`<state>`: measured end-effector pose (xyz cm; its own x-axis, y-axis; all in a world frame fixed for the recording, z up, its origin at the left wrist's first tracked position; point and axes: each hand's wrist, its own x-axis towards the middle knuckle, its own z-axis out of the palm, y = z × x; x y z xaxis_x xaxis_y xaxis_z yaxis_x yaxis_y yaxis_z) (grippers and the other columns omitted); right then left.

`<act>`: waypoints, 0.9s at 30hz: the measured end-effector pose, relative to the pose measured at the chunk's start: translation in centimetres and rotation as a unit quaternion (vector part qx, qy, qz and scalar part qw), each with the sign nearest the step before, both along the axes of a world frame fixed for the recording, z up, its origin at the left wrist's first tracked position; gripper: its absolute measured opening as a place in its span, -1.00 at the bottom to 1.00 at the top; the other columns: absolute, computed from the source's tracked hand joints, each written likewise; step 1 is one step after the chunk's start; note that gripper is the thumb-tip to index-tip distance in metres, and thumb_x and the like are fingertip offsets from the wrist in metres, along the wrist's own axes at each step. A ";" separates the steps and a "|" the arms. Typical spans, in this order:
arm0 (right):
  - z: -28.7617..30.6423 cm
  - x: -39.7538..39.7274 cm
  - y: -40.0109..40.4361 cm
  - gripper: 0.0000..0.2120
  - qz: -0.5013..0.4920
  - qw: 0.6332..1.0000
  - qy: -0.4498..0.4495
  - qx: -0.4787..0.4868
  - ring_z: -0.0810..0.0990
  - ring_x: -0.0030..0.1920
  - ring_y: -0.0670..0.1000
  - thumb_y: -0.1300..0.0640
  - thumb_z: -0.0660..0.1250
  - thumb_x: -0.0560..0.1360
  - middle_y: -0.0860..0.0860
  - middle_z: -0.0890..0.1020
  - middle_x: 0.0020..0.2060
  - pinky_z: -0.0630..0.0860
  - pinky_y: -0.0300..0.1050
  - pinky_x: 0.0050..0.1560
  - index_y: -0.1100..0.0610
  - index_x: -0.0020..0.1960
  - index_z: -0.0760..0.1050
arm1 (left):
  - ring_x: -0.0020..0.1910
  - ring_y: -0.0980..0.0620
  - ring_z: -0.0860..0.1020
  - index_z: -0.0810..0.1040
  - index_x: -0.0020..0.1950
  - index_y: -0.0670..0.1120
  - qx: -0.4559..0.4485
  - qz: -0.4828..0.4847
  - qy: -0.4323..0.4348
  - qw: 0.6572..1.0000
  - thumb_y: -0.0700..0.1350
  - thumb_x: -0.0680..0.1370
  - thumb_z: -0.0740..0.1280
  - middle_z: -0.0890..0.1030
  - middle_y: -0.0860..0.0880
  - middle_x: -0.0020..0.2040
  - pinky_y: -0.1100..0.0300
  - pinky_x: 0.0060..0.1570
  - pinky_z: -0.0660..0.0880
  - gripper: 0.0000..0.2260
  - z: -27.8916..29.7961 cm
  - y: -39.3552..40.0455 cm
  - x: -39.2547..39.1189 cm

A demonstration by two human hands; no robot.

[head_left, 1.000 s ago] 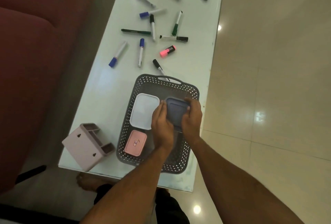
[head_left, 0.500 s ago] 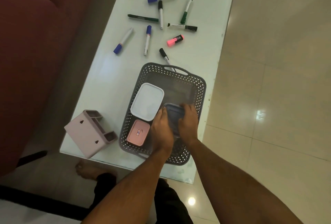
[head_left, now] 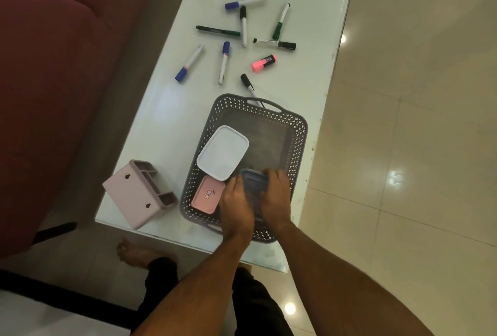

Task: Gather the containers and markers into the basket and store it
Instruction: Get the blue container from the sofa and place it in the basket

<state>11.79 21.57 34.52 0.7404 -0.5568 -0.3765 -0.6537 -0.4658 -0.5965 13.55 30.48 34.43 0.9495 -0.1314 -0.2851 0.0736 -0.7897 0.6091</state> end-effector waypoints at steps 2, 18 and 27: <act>0.1 -0.3 0.3 -0.53 0.002 1.000 0.004 0.005 0.48 0.22 0.13 0.46 0.30 0.43 0.15 0.53 0.20 0.52 0.02 0.30 0.23 0.31 0.51 | 0.17 -0.07 0.60 0.53 0.41 -0.15 0.018 0.000 -0.003 1.000 -0.37 0.55 0.35 0.63 -0.09 0.23 0.03 0.20 0.61 -0.57 0.3 0.2 -0.4; 0.8 -1.8 1.0 -0.55 0.027 0.998 0.031 0.045 0.49 0.24 0.11 0.23 0.47 0.47 0.12 0.53 0.25 0.53 0.04 0.31 0.18 0.33 0.48 | 0.24 -0.14 0.57 0.53 0.34 -0.17 0.017 0.046 0.020 0.999 -0.40 0.49 0.40 0.62 -0.14 0.24 -0.03 0.27 0.54 -0.57 1.3 0.5 -1.6; 2.9 -1.0 1.2 -0.48 -0.006 0.999 -0.022 0.029 0.48 0.31 0.15 0.18 0.22 0.44 0.17 0.54 0.29 0.50 0.10 0.38 0.26 0.38 0.48 | 0.21 -0.16 0.60 0.57 0.30 -0.21 0.010 0.055 0.007 0.998 -0.38 0.51 0.38 0.65 -0.17 0.21 -0.03 0.23 0.56 -0.64 3.0 0.7 -1.4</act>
<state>10.79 22.80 37.39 0.7500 -0.5442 -0.3760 -0.6317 -0.4207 -0.6511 12.12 31.14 37.39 0.9535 -0.0201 -0.3008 0.1702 -0.7877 0.5921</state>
